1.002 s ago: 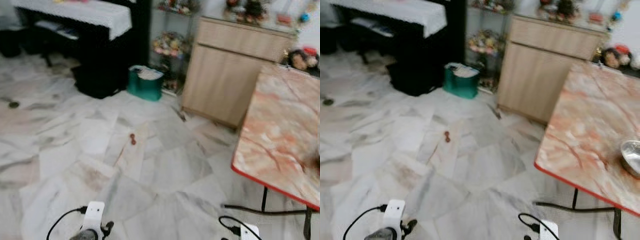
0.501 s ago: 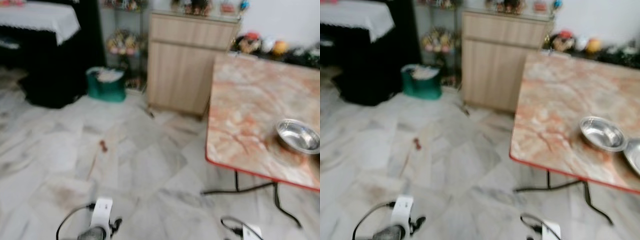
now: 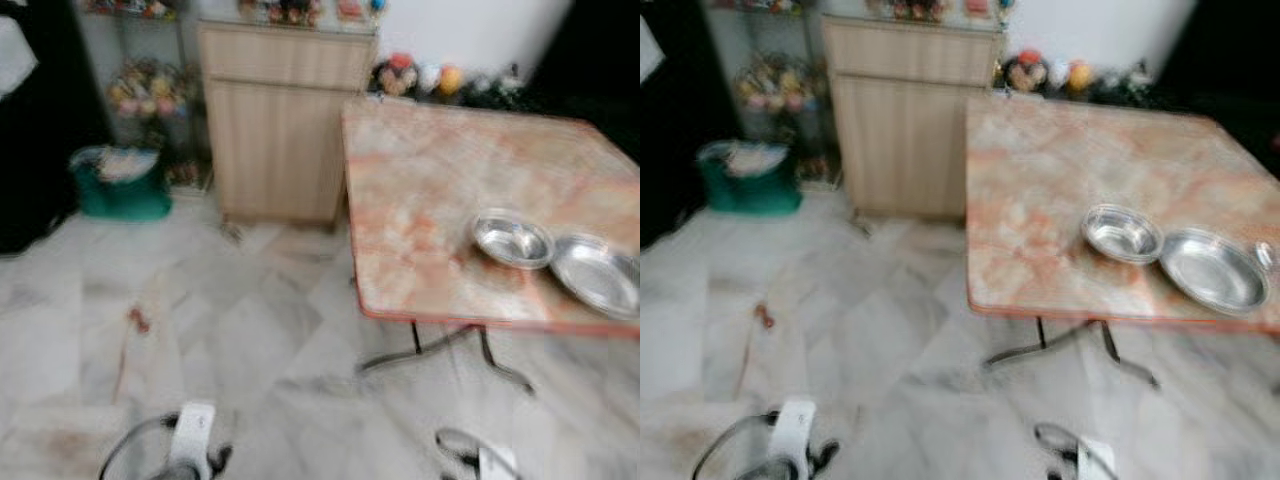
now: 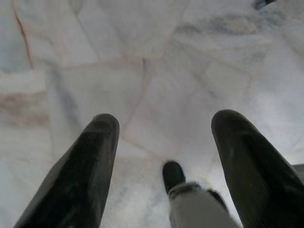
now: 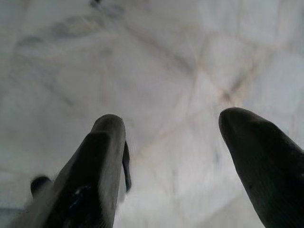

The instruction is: Setting the table

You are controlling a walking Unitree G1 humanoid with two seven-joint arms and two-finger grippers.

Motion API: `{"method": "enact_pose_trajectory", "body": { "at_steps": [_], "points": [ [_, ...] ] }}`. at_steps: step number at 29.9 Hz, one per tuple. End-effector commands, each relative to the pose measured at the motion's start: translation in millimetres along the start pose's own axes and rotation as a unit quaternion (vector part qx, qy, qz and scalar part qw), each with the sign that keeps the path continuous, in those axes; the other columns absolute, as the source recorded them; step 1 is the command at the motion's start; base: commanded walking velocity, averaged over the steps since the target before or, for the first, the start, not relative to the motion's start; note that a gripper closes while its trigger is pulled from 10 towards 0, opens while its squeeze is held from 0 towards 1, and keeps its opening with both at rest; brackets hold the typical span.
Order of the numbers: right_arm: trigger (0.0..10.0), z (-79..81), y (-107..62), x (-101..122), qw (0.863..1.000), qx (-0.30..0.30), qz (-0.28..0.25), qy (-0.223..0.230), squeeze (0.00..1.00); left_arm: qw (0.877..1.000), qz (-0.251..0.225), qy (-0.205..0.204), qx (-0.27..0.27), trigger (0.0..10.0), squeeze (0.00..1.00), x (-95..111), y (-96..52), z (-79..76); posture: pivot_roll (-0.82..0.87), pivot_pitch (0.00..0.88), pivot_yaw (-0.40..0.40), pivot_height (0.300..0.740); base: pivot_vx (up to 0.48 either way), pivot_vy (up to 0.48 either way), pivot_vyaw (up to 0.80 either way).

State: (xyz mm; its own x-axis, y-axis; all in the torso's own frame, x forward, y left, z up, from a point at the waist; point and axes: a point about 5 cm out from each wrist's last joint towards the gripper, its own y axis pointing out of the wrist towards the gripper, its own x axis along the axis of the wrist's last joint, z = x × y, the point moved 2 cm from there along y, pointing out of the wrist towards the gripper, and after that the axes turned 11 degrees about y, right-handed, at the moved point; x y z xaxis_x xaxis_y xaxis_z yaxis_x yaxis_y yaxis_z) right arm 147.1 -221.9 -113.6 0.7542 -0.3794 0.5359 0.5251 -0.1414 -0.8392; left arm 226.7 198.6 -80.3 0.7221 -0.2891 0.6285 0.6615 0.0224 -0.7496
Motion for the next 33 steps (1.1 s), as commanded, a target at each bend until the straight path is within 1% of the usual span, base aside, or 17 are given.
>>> {"method": "enact_pose_trajectory", "body": {
  "at_steps": [1,5,9,16,19,20,22,29,33],
  "points": [
    [10.0,-0.8,0.9,7.5,1.0,0.0,-0.012,-0.004,0.0,1.0,0.0,-0.005,-0.006,10.0,0.0,-1.7,-0.1,-7.1,0.09,0.0,-0.055,0.74,0.0,0.0,0.0],
    [10.0,-0.6,1.0,8.2,1.0,0.001,-0.014,-0.001,0.0,1.0,-0.011,-0.013,0.0,10.0,0.0,2.2,0.2,-5.4,0.09,0.0,-0.055,0.74,0.0,0.0,0.0],
    [10.0,-0.9,0.8,8.0,1.0,0.0,-0.016,0.0,0.0,1.0,-0.012,-0.014,0.0,10.0,0.0,2.7,0.3,-4.9,0.09,0.0,-0.056,0.74,0.0,0.0,0.0],
    [10.0,-1.1,0.5,7.1,1.0,0.001,-0.016,0.006,0.0,1.0,-0.012,-0.002,-0.003,10.0,0.0,3.1,0.3,-5.4,0.09,0.0,-0.053,0.74,0.0,0.0,0.0],
    [10.0,-1.2,0.5,6.7,1.0,0.001,-0.016,0.005,0.0,1.0,-0.015,0.009,-0.001,10.0,0.0,4.5,0.5,-4.6,0.09,0.0,-0.053,0.74,0.0,0.0,0.0],
    [10.0,-1.1,0.4,6.5,1.0,0.002,-0.015,-0.001,0.0,1.0,-0.015,0.018,-0.001,10.0,0.0,5.1,0.5,-3.8,0.09,0.0,-0.053,0.74,0.0,0.0,0.0],
    [10.0,-1.1,0.4,6.5,1.0,0.002,-0.015,-0.003,0.0,1.0,-0.015,0.021,-0.001,10.0,0.0,5.0,0.5,-3.6,0.09,0.0,-0.053,0.74,0.0,0.0,0.0],
    [10.0,-0.5,0.4,6.9,1.0,0.005,-0.017,-0.008,0.0,0.999,-0.015,0.028,-0.004,10.0,0.0,4.4,0.3,-3.2,0.09,0.0,-0.045,0.74,0.0,-0.395,0.67],
    [10.0,-0.5,0.2,6.0,1.0,0.004,-0.016,-0.005,0.0,0.999,-0.015,0.035,-0.008,10.0,0.0,4.1,0.2,-4.2,0.09,0.0,-0.045,0.74,0.0,-0.395,0.0]
  ]
}}
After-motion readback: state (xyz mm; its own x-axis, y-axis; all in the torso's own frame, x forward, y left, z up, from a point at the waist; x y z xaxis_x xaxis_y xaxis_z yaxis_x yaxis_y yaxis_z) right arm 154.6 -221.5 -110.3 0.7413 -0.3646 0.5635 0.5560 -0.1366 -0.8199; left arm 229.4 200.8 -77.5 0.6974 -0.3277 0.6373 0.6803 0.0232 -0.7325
